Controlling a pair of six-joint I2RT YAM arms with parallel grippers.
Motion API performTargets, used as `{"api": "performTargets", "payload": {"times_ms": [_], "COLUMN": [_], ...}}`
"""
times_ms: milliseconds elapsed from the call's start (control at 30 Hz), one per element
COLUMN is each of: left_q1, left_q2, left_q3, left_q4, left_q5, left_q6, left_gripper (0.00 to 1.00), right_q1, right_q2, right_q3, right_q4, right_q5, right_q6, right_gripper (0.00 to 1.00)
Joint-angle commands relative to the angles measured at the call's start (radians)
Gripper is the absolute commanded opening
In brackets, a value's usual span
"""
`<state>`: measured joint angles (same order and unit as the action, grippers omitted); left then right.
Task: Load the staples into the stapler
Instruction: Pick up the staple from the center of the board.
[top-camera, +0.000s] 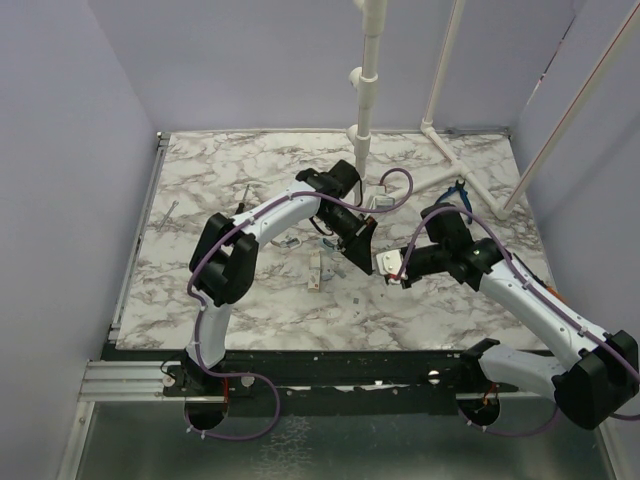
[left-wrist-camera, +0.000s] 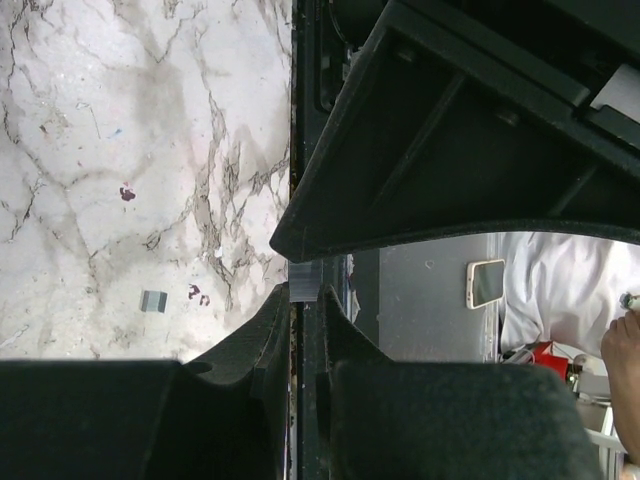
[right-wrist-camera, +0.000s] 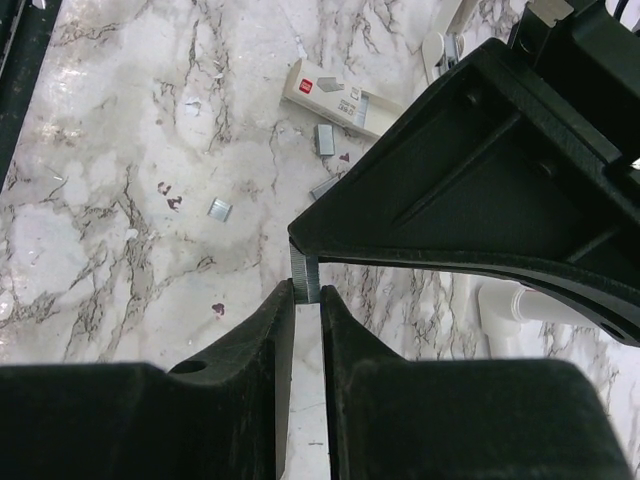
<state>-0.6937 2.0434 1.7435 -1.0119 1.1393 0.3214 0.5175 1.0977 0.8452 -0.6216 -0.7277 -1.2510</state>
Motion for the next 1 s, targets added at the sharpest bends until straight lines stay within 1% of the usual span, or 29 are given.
{"api": "performTargets", "payload": {"times_ms": [0,133,233,367,467,767,867,967], "left_q1": [-0.001,-0.001,-0.001,-0.001,-0.001,-0.001,0.001,0.005], "left_q2": [0.023,0.029,0.03,0.036,0.038,0.025,0.02,0.016], "left_q3": [0.029,0.03,0.031,0.034,0.037,0.049,0.052,0.052], "left_q4": [-0.004,-0.004,-0.004,-0.004,-0.004,-0.004,-0.004,0.001], "left_q5": [0.042,0.039,0.033,0.032,0.028,-0.016,-0.031,-0.038], "left_q6": [0.004,0.002,0.001,-0.004,-0.003,0.024,0.035,0.046], "left_gripper": [0.0,0.0,0.03,0.04,0.07,0.26,0.33,0.37], "right_q1": [0.01,0.013,0.015,0.019,0.02,0.022,0.022,0.021], "right_q2": [0.002,0.004,0.004,0.004,0.005,0.001,-0.009,-0.022], "right_q3": [-0.016,-0.012,-0.011,-0.009,-0.009,-0.011,-0.022,-0.035], "right_q4": [0.002,-0.005,-0.014,-0.024,-0.028,-0.025,-0.018,0.0], "right_q5": [0.031,0.038,0.042,0.041,0.047,0.054,0.051,0.042], "right_q6": [-0.02,-0.027,-0.031,-0.036,-0.041,-0.018,-0.004,0.024], "right_gripper": [0.19,0.17,0.15,0.13,0.12,0.12,0.09,0.09]}}
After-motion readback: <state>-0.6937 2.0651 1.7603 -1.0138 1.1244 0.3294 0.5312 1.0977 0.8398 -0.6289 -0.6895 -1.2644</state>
